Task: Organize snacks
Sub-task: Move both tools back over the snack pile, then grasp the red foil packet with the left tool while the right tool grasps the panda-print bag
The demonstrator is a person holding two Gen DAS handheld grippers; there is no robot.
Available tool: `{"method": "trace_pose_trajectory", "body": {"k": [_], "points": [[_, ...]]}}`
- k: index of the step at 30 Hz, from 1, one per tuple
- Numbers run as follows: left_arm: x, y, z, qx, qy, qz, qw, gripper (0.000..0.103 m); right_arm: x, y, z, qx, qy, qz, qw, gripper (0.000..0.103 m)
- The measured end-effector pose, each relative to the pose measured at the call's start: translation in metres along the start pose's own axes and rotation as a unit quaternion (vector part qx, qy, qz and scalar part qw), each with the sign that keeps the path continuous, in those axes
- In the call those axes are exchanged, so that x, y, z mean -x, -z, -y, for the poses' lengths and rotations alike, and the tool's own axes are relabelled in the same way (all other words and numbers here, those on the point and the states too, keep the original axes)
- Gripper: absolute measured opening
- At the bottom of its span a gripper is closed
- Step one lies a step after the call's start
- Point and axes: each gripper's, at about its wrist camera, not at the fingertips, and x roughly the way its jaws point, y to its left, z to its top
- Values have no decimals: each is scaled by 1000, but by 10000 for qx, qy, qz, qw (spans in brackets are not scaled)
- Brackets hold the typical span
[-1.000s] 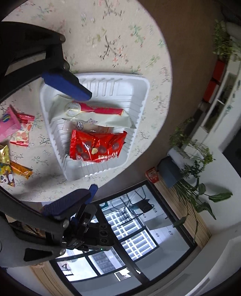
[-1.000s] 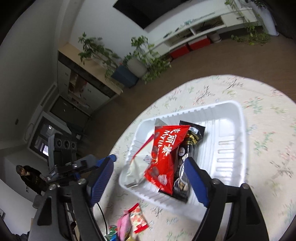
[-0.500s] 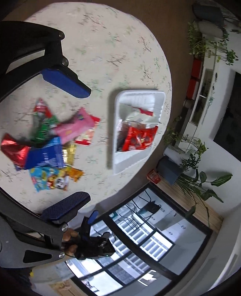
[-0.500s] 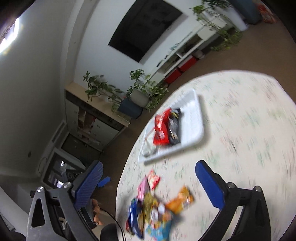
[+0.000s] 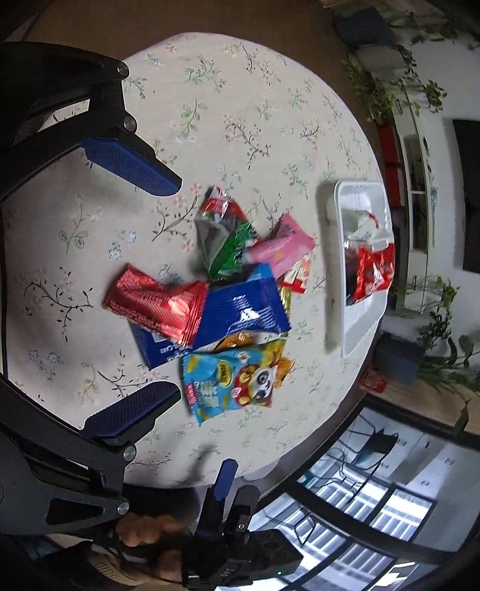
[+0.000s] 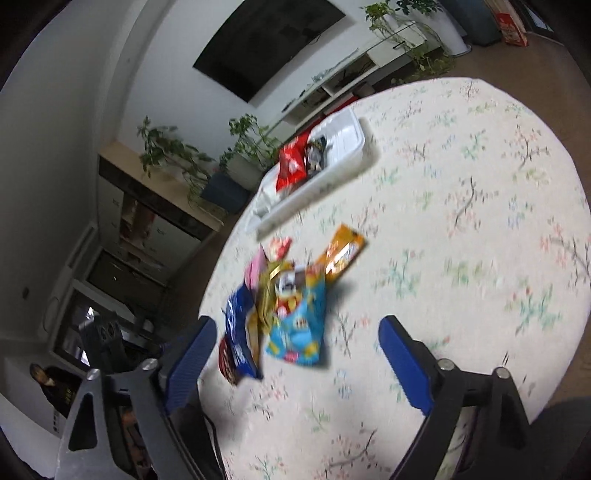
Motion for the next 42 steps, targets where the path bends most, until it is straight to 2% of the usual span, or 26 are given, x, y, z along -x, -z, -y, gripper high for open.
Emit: {"method": "trace_pose_trajectory", "body": {"k": [3,6,8,13,18,20,22,34,37,42], "points": [[-8,-3,-5,63,244,-71,9997,101,-2,6,-6,246,100,-55,9996,84],[-17,-7,-5,23,446,-215,9988,88,-5,10,-11,444,240,-154,9986,83],[-21,-8,-3,-106,492,-349,9981,73,-7,14,-13,468,246,-213,9984,83],[-30,-4,-4,-242,628,-601,9959,60,-12,17,-13,501,291,-332,9978,83],[-38,-2,-3,-356,689,-778,9939,60,-16,19,-17,563,319,-397,9971,83],[-41,-3,0,-427,716,-838,9930,46,-18,20,-20,644,372,-442,9963,83],[-45,-4,1,-468,699,-879,9926,43,-19,21,-23,732,419,-464,9954,83],[-46,-2,0,-508,692,-986,9914,33,-21,22,-25,786,465,-529,9944,82],[-44,-3,-3,-430,678,-959,9921,22,-21,22,-25,796,472,-526,9943,82],[-42,-4,-7,-354,647,-973,9925,18,-22,19,-28,842,489,-507,9940,81]]}}
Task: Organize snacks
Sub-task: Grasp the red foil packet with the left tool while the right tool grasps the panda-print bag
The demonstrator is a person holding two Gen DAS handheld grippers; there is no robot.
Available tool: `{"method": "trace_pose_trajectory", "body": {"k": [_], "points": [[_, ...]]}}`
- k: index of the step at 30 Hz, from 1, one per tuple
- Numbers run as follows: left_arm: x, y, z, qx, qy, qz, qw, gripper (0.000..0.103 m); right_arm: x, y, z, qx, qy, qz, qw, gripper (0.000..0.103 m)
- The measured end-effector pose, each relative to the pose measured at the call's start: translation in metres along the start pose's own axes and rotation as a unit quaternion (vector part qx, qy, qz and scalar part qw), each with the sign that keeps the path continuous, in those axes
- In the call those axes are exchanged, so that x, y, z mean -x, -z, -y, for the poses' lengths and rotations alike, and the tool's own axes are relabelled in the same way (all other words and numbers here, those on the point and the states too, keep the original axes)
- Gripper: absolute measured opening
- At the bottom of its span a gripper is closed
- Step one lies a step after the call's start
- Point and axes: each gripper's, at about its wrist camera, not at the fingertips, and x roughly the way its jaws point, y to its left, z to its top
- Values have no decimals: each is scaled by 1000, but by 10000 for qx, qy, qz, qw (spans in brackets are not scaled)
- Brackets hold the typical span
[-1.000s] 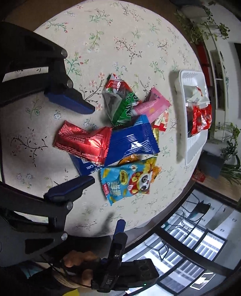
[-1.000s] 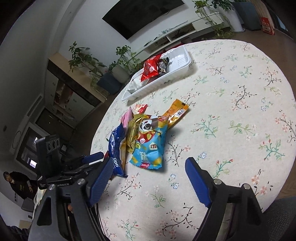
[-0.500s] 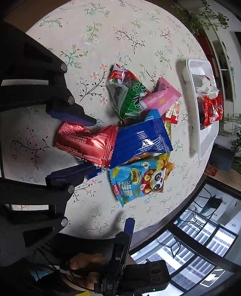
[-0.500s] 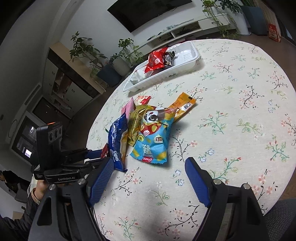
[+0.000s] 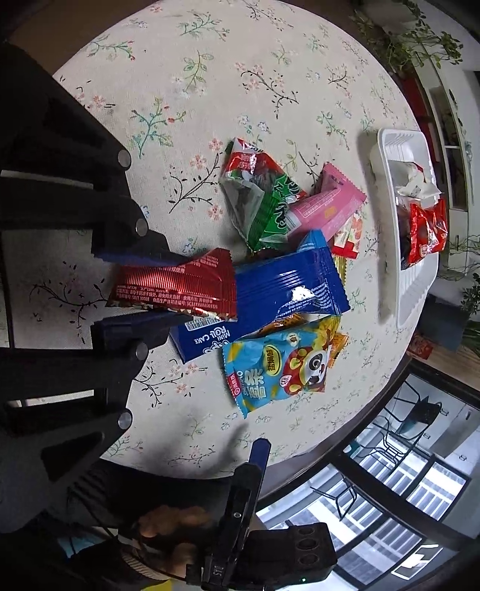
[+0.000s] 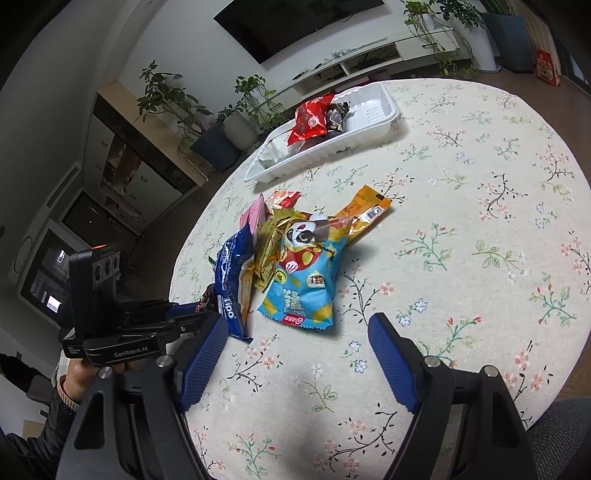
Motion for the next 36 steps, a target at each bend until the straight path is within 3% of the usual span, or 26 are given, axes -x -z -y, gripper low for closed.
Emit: {"method": "trace_pose_trajectory", "body": {"k": [13,19,25,32,33,35,36], "points": [[14,4,-16,431,-124,337,9984,18,-5,-6,2,-144,181,-83,9997,77],[22,16,-30,829,75,491,9953,18,-17,-18,-9,16,262,-135,9996,73],[26,23,-38,1004,134,602,9930,18,-47,-28,-15,-112,523,-452,9975,69],[23,27,-40,1056,240,651,9920,18,-72,-32,-36,289,1109,-546,9919,69],[22,28,-40,1056,257,653,9919,18,-75,-32,-37,340,1162,-556,9911,65],[20,28,-39,1052,265,647,9920,18,-81,-32,-37,443,1280,-642,9887,47],[20,28,-39,1062,283,654,9918,18,-83,-31,-35,421,1276,-664,9887,45]]}}
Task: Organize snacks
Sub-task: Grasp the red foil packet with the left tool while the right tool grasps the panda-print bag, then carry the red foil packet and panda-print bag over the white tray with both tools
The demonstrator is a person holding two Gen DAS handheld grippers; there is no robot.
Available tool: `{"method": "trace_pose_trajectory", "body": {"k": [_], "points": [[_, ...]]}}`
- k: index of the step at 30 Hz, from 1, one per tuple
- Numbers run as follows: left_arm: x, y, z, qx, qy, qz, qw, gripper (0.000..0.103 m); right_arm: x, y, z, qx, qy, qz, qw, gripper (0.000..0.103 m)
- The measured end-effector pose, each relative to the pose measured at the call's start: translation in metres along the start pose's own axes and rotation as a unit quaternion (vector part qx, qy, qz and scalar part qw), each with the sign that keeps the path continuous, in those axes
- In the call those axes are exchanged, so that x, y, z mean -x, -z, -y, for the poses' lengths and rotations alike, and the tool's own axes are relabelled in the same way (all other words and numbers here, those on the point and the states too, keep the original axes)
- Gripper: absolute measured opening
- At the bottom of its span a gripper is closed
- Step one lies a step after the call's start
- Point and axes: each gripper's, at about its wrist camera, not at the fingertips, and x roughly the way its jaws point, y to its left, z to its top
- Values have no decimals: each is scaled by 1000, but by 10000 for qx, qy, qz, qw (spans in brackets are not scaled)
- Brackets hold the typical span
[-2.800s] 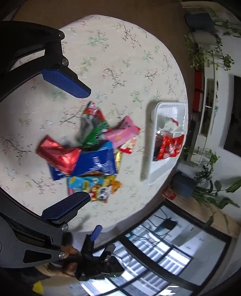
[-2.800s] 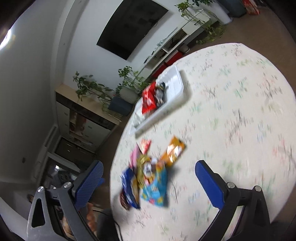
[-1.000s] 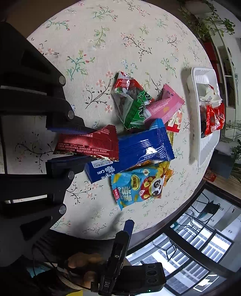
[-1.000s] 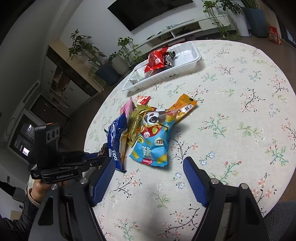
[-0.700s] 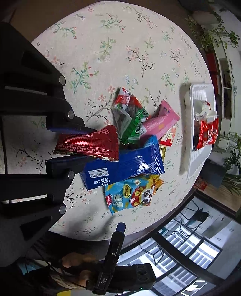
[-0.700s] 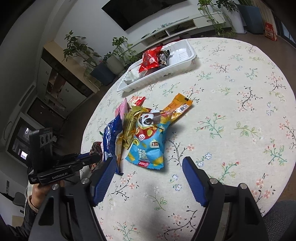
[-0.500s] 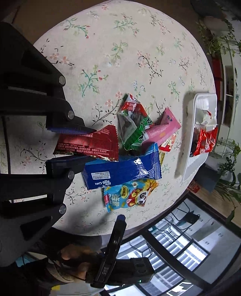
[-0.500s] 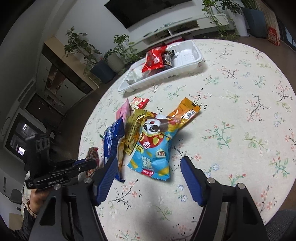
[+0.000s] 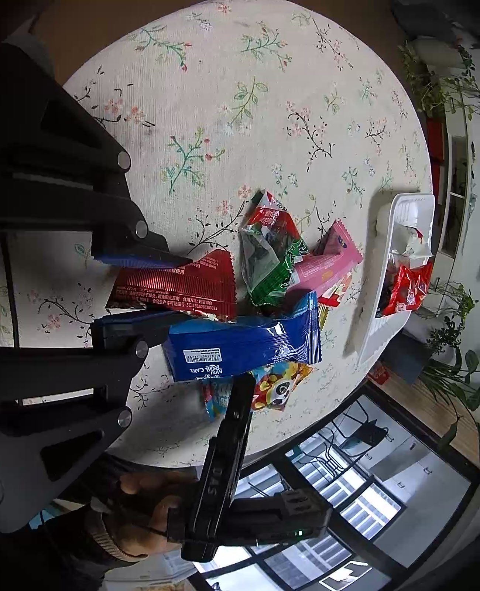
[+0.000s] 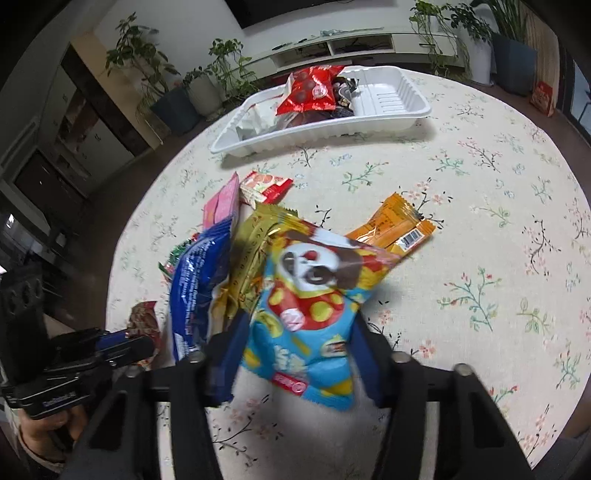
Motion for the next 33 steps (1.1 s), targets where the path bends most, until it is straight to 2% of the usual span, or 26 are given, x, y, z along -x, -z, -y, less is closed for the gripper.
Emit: {"method": "trace_pose_trajectory", "body": {"k": [8,16,33], "points": [[1,1,-7,120,117,33,9999,18,5,4,7,-10,-195,185,9996,32],[4,2,-9,237,195,57,9995,18,16,12,18,-216,-422,250,9986,31],[0,-2,-4,305,331,71,9990,18,44,39,19,-137,-796,258,9964,31]]}}
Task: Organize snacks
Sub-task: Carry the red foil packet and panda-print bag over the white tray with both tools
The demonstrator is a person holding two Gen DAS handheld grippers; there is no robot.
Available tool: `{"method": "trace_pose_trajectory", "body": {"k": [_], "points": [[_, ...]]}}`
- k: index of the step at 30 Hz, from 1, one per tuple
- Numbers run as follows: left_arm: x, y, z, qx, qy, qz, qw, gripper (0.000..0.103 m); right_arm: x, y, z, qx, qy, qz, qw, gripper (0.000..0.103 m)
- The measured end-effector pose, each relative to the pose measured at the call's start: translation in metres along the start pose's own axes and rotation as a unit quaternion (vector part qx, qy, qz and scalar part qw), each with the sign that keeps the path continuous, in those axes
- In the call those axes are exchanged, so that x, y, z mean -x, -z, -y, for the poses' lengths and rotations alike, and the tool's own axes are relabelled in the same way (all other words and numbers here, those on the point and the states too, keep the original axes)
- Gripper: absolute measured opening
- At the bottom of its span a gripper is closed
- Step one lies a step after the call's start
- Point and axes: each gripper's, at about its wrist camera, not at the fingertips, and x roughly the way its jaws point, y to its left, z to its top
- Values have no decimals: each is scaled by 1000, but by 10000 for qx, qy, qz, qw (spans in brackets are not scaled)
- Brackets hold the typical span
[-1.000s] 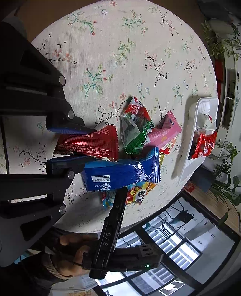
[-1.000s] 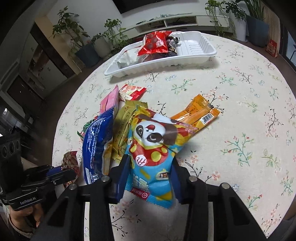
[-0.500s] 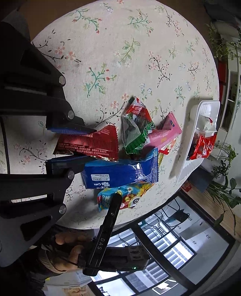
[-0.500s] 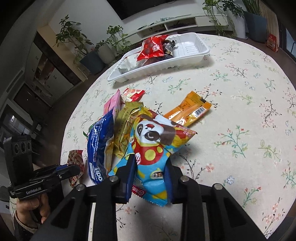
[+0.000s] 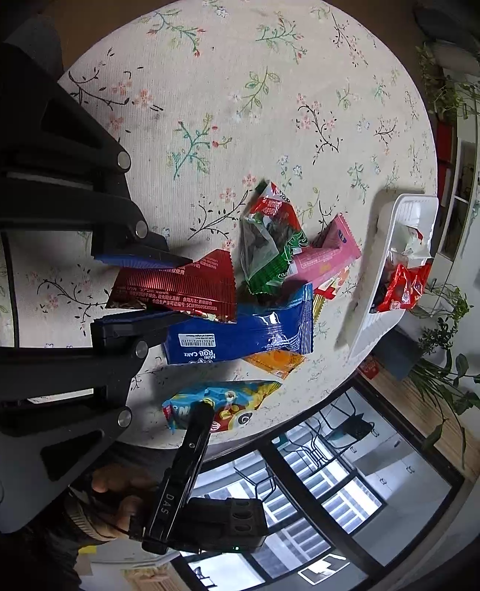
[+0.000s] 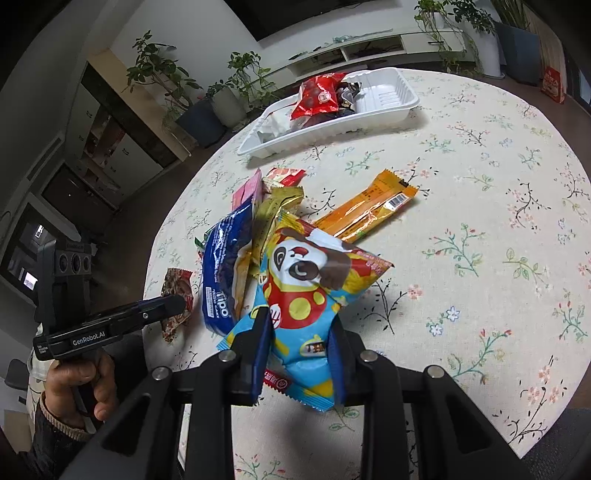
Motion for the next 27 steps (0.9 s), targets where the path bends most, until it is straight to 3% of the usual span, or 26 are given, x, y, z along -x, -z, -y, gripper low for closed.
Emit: {"method": "trace_pose_trajectory", "body": {"k": [9,15,27], "points": [[9,-6,-8,191,219,128,9995,18,9,-1,3,-35,-184,40,9998,31],[20,-27,-24,367,367,257,9983,18,22,-14,21,-201,-227,190,9994,31],[43,-127,-59,599,490,745,9942,18,61,-92,92,-473,6,798,9957,31]]}}
